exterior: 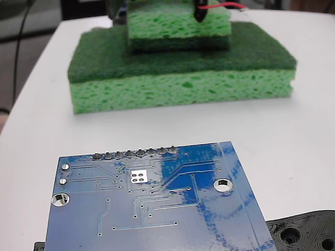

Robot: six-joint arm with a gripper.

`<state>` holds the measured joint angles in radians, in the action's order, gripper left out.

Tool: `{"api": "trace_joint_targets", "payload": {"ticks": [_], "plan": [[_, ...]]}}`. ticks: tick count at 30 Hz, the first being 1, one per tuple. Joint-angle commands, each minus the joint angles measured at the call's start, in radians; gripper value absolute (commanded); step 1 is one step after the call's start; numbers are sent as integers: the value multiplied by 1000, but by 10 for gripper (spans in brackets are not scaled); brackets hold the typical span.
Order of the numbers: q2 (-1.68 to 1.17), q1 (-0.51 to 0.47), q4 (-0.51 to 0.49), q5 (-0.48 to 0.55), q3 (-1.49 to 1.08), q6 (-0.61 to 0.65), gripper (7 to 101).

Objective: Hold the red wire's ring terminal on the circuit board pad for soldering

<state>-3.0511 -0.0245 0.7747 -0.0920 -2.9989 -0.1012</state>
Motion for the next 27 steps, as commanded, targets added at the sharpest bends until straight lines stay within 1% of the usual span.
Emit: {"api": "trace_joint_targets", "payload": {"ticks": [1, 6, 11, 21, 24, 27], "plan": [[-3, -12, -3, 11, 6, -3, 1003], [-2, -75, -3, 63, 15, -2, 1003], [43, -81, -8, 58, 69, -5, 1003], [305, -130, -83, 61, 230, -20, 1003], [399, -163, -114, 87, 281, -9, 1003], [486, -164, -127, 86, 345, -6, 1003]]}}
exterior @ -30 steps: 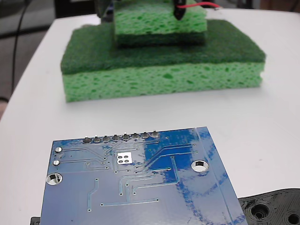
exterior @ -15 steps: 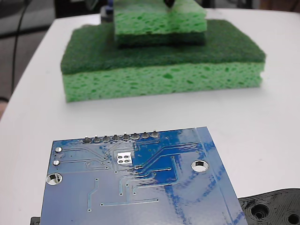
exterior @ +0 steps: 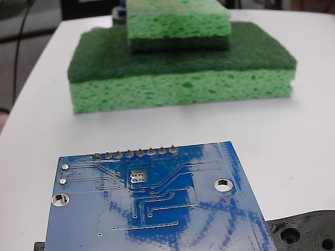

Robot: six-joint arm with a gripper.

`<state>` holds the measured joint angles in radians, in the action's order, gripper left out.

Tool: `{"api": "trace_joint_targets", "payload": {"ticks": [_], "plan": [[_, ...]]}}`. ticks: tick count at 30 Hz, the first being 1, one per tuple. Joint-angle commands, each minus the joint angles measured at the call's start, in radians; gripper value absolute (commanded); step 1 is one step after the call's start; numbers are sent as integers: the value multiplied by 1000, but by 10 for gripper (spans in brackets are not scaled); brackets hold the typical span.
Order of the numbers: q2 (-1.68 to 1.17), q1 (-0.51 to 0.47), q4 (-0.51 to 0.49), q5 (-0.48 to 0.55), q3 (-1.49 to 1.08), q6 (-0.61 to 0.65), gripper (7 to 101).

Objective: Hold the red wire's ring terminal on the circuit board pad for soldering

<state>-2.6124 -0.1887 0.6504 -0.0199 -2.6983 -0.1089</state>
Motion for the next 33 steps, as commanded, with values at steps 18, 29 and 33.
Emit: {"api": "trace_joint_targets", "payload": {"ticks": [18, 29, 33], "plan": [[403, 23, 8, -89, 362, -48, 1003], [543, 72, 41, -210, 491, -109, 1003], [647, 87, 100, -259, 577, -138, 1003]]}}
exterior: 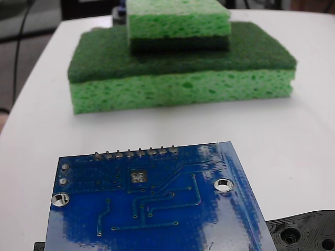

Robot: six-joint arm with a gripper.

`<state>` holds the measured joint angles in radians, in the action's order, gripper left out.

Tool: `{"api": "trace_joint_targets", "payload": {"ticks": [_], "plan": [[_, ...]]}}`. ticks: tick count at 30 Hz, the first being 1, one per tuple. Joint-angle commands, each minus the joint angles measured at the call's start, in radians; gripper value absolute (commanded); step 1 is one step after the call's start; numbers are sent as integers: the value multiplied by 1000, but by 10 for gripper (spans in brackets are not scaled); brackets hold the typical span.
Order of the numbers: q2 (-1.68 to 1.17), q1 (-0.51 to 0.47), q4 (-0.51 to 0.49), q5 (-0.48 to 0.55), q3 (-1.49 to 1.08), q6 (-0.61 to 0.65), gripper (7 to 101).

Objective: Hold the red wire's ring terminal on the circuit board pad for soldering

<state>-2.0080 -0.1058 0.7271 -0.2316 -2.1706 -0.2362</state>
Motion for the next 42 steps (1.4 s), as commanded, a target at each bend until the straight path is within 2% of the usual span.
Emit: {"api": "trace_joint_targets", "payload": {"ticks": [1, 9, 19, 35, 42], "plan": [[72, 11, 43, -60, 75, -21, 1003], [190, 29, 133, -97, 196, -54, 1003], [350, 46, 293, -115, 411, -86, 1003], [334, 84, 325, -153, 380, -127, 1003], [310, 63, 285, -138, 324, -112, 1003]]}}
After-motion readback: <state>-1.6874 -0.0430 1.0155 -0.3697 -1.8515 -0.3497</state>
